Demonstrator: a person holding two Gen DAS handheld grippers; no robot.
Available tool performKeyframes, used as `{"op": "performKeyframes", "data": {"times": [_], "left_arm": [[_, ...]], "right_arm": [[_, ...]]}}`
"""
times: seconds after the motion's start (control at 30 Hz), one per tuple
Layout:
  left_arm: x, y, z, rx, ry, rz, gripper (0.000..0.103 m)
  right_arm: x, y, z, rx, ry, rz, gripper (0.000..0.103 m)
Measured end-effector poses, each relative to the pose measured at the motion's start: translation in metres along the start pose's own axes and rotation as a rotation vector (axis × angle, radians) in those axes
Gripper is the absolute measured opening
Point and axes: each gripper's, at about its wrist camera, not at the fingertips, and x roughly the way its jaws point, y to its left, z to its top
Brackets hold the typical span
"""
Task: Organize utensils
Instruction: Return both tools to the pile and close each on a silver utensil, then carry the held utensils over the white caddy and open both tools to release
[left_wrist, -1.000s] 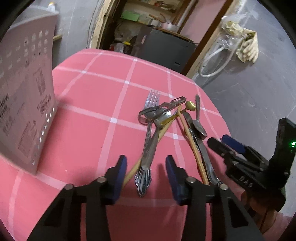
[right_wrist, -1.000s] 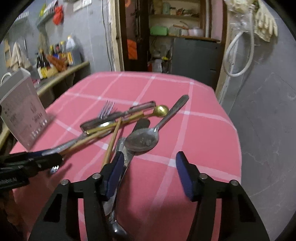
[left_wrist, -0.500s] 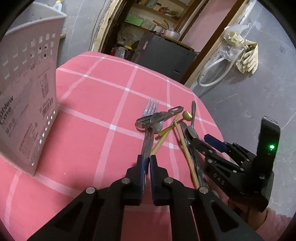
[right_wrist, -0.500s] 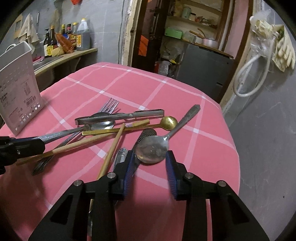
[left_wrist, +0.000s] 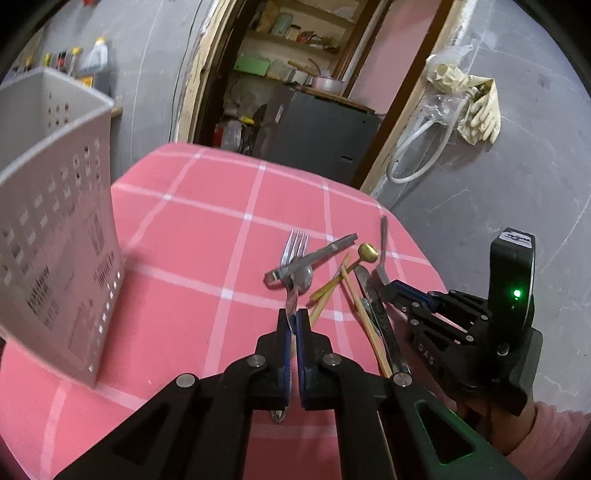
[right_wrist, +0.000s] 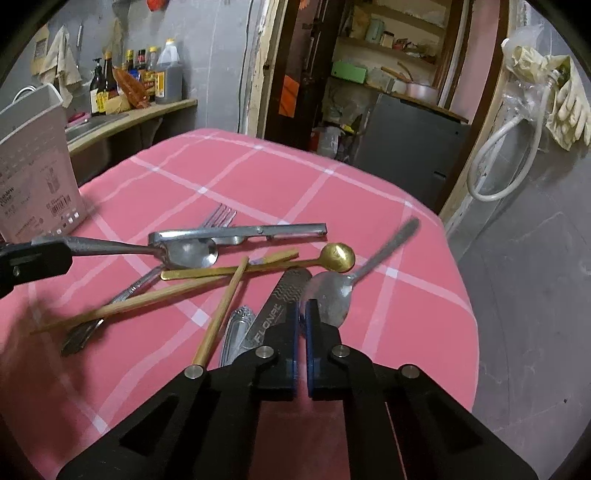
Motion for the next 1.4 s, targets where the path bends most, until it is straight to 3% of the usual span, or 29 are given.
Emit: {"op": "performKeyframes", "data": {"times": [0.23, 0.63, 1.07, 1.4], "left_arm": [[-0.014, -0.004, 0.007, 0.053, -0.039, 0.022, 0.002], [-0.045, -0.012, 0.019, 0.135, -0.101, 0.021, 0.002], [-0.082, -0.012, 0.02, 0.182, -0.126, -0.013, 0.002], [-0.144, 0.009, 0.047, 0.163, -0.184, -0.048, 0.002]], "right_arm": [[-0.019, -0.013, 0.002, 0.069, -0.039, 0.035, 0.001], [-0.09, -0.024, -0.001, 0.275, -0.111, 0.164, 0.001], [-0.146, -0.001, 0.006, 0.381, -0.176, 0.253, 0.001], [-0.182, 0.025, 0.023, 0.405, -0.238, 0.283, 0.001]]}}
